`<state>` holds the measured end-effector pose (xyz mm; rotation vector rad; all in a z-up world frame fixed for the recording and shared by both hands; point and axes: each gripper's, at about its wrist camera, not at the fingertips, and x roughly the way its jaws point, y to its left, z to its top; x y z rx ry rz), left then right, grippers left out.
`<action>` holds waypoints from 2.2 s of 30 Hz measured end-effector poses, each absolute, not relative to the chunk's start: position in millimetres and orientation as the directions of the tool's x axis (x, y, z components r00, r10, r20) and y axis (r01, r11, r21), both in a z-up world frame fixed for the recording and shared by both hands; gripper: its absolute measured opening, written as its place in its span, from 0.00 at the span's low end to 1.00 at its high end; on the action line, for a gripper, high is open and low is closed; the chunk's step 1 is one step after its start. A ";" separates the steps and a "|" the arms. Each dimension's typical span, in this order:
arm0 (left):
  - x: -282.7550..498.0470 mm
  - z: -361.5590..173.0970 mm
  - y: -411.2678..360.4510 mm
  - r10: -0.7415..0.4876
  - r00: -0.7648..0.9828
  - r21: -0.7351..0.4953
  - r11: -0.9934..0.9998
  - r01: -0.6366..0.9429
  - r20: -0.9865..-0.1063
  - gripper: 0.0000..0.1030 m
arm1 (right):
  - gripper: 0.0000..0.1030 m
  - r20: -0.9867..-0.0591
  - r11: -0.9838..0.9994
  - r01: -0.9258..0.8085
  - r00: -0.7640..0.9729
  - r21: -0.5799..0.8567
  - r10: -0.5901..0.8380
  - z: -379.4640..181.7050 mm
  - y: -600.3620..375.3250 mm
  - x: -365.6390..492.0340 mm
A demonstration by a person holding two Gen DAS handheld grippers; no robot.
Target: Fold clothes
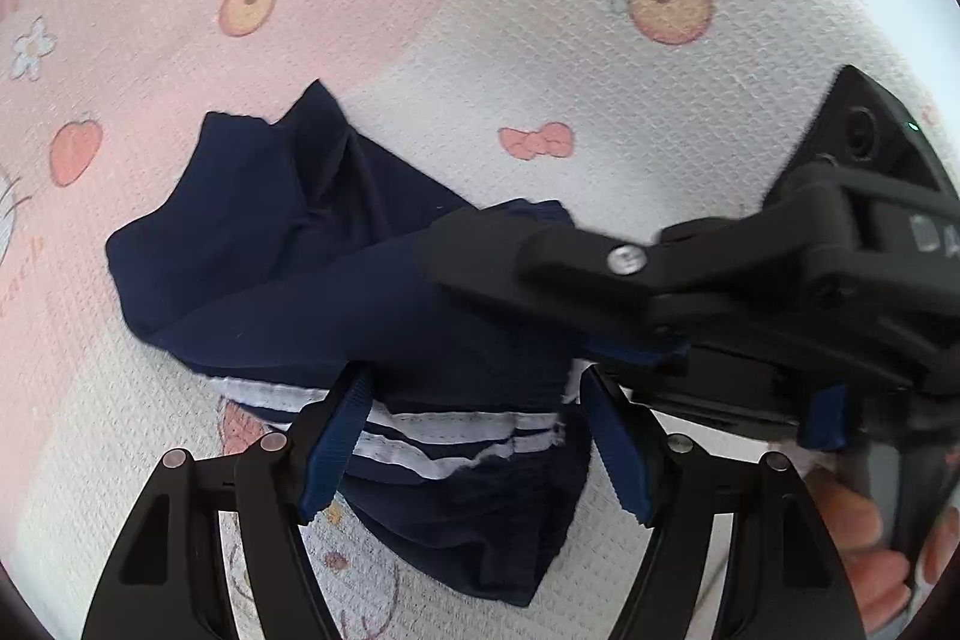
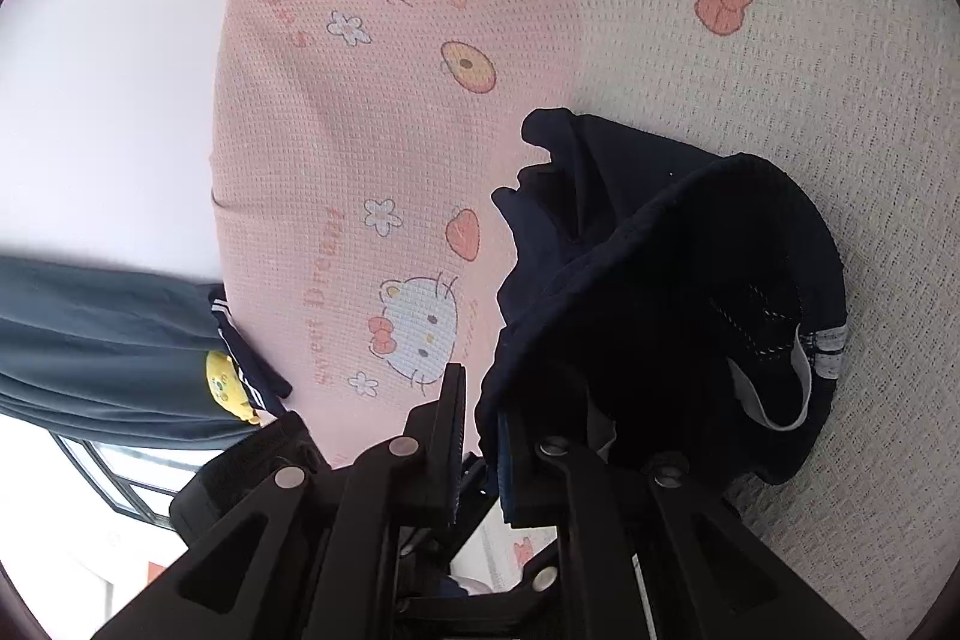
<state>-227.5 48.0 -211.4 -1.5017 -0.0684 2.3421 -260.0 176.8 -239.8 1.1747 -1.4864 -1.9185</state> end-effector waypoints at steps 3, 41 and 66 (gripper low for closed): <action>-228.5 -217.9 41.4 0.356 -0.332 -0.294 -0.929 -0.225 -0.873 0.34 | 0.10 -0.353 -0.327 -0.150 -0.551 0.933 -0.756 -239.3 181.9 -255.9; -125.7 -196.8 15.7 0.542 -0.282 -0.535 -0.838 -0.108 -0.792 0.14 | 0.69 -0.430 -0.429 -0.156 -0.601 0.890 -0.674 -234.5 177.2 -129.2; -101.0 -193.3 21.8 0.498 -0.233 -0.462 -0.865 -0.196 -0.835 0.50 | 0.69 -0.532 -0.472 -0.259 -0.534 0.843 -0.657 -260.3 188.4 -130.8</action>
